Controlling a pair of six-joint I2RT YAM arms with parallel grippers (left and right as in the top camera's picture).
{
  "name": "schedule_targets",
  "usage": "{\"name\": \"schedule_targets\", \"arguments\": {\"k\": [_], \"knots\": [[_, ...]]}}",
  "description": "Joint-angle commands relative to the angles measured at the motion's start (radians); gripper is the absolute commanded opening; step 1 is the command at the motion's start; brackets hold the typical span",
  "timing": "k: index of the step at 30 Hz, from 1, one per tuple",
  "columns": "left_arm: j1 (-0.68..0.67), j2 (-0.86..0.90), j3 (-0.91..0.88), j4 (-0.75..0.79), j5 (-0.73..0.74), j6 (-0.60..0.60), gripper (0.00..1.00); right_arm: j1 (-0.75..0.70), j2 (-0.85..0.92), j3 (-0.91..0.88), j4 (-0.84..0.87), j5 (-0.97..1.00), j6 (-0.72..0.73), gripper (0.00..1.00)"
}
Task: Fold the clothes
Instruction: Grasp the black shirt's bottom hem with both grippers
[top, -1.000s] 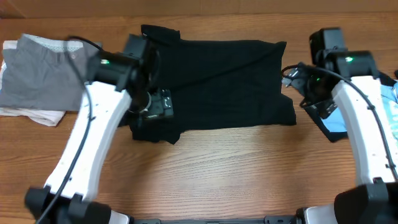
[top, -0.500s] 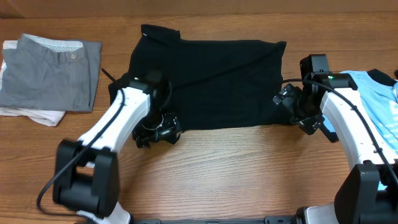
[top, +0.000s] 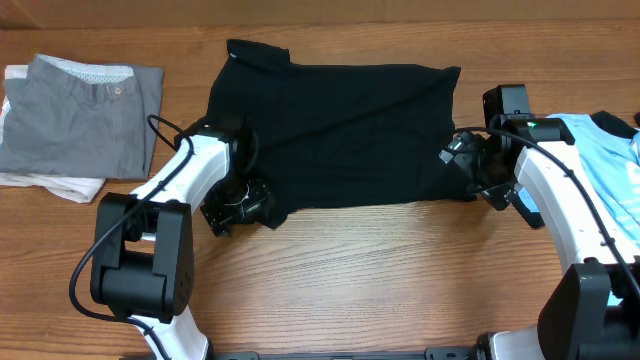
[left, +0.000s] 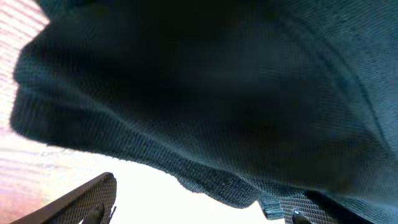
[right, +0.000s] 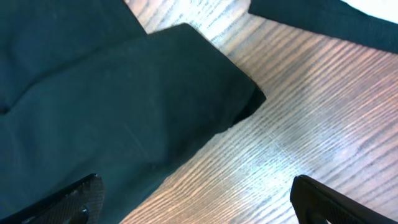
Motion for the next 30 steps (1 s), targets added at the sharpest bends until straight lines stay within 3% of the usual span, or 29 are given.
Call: {"name": "schedule_targets", "arguments": {"k": [1,8,14,30], "knots": [[0.000,-0.014,-0.002,0.025,-0.009,0.035,0.86,-0.006,-0.001,-0.008,0.014,0.018,-0.007,1.00],[-0.001,-0.083,0.004,0.043,0.037,0.083,0.80,-0.006,0.000,-0.129,0.148,0.009,0.009,1.00],[0.004,-0.190,0.004,0.025,-0.073,0.071,0.84,-0.006,0.000,-0.169,0.192,0.005,0.034,1.00],[0.071,-0.081,-0.071,0.027,-0.098,0.024,0.84,-0.023,0.045,-0.195,0.275,0.013,0.057,1.00]]}}
